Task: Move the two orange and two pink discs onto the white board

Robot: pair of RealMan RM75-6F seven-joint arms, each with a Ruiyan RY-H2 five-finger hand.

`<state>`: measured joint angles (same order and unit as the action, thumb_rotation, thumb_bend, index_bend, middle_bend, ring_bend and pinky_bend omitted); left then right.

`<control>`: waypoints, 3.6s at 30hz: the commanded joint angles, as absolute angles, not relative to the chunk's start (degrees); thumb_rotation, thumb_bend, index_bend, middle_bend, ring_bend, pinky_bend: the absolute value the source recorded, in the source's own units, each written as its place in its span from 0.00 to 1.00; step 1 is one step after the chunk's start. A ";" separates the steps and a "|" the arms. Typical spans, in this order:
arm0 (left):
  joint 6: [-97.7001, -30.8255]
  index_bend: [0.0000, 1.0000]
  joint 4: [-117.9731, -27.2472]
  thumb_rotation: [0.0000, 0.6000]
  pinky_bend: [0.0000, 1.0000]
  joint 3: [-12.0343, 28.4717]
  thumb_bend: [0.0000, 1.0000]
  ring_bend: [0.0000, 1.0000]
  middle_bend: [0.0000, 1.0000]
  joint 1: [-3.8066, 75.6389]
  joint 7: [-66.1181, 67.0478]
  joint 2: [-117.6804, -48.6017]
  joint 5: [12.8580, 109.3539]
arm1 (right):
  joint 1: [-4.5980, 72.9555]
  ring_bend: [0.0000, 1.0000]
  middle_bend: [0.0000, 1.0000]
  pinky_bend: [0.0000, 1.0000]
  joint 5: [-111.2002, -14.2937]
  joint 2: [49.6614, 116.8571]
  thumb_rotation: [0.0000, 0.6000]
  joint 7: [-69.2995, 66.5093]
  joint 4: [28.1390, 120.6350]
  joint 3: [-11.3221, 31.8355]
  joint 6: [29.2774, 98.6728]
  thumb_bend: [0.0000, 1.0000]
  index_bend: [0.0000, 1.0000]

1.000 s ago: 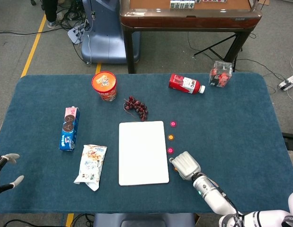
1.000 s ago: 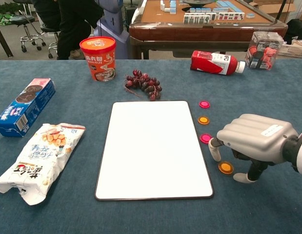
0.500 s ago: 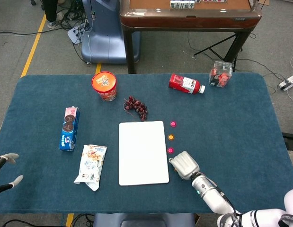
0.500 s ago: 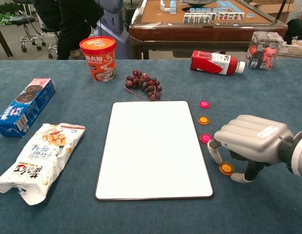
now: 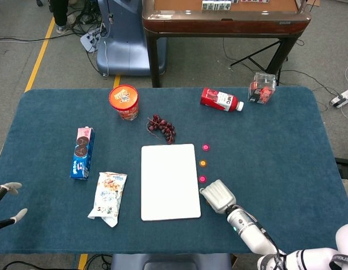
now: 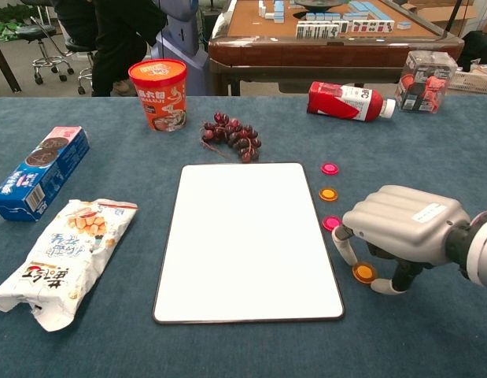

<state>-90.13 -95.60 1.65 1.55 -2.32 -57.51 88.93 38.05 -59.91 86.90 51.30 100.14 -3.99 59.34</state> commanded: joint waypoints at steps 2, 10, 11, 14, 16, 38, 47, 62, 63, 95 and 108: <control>-90.11 0.42 -95.59 1.00 0.56 1.66 0.07 0.38 0.47 1.56 -2.26 -57.55 88.91 | 37.92 1.00 1.00 1.00 -60.62 86.36 1.00 50.79 100.82 -4.06 59.78 0.26 0.54; -90.05 0.42 -95.63 1.00 0.56 1.64 0.07 0.38 0.47 1.58 -1.94 -57.65 88.96 | 38.49 1.00 1.00 1.00 -61.94 85.95 1.00 50.44 102.88 -3.25 60.13 0.27 0.54; -90.05 0.42 -95.63 1.00 0.56 1.63 0.07 0.38 0.47 1.58 -1.94 -57.66 88.96 | 38.70 1.00 1.00 1.00 -61.85 86.16 1.00 50.74 103.03 -3.10 60.04 0.27 0.54; -90.06 0.42 -95.60 1.00 0.56 1.67 0.07 0.38 0.47 1.57 -1.95 -57.66 88.89 | 39.57 1.00 1.00 1.00 -61.34 87.26 1.00 52.28 103.24 -2.66 59.66 0.27 0.54; -90.12 0.42 -95.59 1.00 0.56 1.68 0.07 0.38 0.47 1.55 -2.01 -57.64 88.88 | 40.16 1.00 1.00 1.00 -60.79 88.16 1.00 53.37 103.26 -2.38 59.40 0.27 0.54; -90.21 0.42 -95.63 1.00 0.56 1.69 0.07 0.38 0.47 1.47 -2.58 -57.45 88.94 | 43.82 1.00 1.00 1.00 -60.23 94.56 1.00 54.94 101.51 -0.35 59.76 0.00 0.38; -89.94 0.42 -95.54 1.00 0.56 1.62 0.07 0.38 0.47 1.58 -2.31 -57.60 88.97 | 44.00 1.00 1.00 1.00 -60.39 90.92 1.00 55.74 102.94 1.80 62.89 0.14 0.38; -90.08 0.42 -95.64 1.00 0.56 1.63 0.07 0.38 0.47 1.51 -2.41 -57.54 88.97 | 44.78 1.00 1.00 1.00 -54.57 90.35 1.00 52.17 94.83 7.44 64.94 0.19 0.38; -90.12 0.42 -95.63 1.00 0.56 1.65 0.07 0.38 0.47 1.49 -2.47 -57.51 88.96 | 44.75 1.00 1.00 1.00 -54.39 90.53 1.00 51.61 94.03 7.67 64.90 0.19 0.38; -90.21 0.42 -95.80 1.00 0.56 1.60 0.07 0.38 0.47 1.39 -2.77 -57.30 89.03 | 46.85 1.00 1.00 1.00 -44.39 96.38 1.00 45.85 78.34 9.71 57.45 0.19 0.40; -90.25 0.42 -95.78 1.00 0.56 1.61 0.07 0.38 0.47 1.36 -3.12 -57.16 89.04 | 48.28 1.00 1.00 1.00 -42.58 98.29 1.00 44.66 76.27 10.11 55.41 0.20 0.42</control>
<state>-90.25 -95.78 1.61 1.36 -3.13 -57.16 89.04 48.25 -42.60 98.27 44.67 76.29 10.12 55.41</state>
